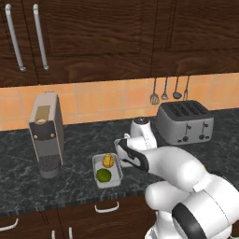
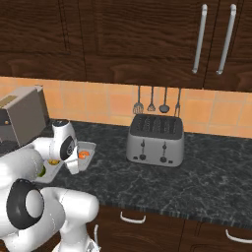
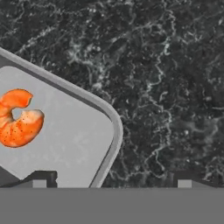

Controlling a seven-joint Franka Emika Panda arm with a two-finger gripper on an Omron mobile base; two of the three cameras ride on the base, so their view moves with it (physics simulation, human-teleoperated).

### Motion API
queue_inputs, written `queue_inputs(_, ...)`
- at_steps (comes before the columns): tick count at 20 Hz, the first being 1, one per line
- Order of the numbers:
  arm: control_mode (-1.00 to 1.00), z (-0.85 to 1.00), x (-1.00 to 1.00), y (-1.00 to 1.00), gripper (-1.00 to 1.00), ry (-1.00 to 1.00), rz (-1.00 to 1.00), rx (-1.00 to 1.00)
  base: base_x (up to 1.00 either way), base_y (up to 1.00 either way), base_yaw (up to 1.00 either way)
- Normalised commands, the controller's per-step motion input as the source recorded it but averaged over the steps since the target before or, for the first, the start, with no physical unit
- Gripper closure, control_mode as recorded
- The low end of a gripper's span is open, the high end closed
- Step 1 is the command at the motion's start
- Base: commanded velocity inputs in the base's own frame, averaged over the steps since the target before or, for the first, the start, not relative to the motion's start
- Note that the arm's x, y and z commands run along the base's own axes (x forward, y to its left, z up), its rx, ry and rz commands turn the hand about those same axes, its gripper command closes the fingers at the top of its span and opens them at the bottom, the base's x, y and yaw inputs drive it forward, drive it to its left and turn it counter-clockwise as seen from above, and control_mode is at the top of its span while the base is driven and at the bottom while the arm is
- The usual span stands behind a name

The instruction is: Take the meat container that has the shrimp and place it on the second highest rack of the freezer. Then take the vegetable container that has the squash and lime and place it on the highest rack of the freezer.

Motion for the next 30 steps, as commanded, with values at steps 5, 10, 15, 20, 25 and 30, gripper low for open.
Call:
queue_inputs(5, -1.00, -0.25, 0.19, 0.00, -1.00, 0.04, -0.01, 0.02, 0.00, 0.00, 0.00)
queue_inputs(10, -1.00, -0.33, 0.04, 0.02, -1.00, 0.00, 0.00, 0.00, 0.00, 0.00, 0.00)
queue_inputs(15, -1.00, -0.23, 0.05, 0.10, -1.00, 0.01, 0.00, 0.00, 0.00, 0.00, 0.00)
queue_inputs(20, -1.00, -0.04, 0.23, 0.04, -1.00, 0.02, -0.01, 0.00, 0.00, 0.00, 0.00)
queue_inputs(25, -1.00, 0.00, 0.05, 0.00, -1.00, 0.01, 0.00, 0.00, 0.00, 0.00, 0.00)
queue_inputs(30, -1.00, 0.00, 0.00, 0.00, -1.00, 0.00, 0.00, 0.00, 0.00, 0.00, 0.00)
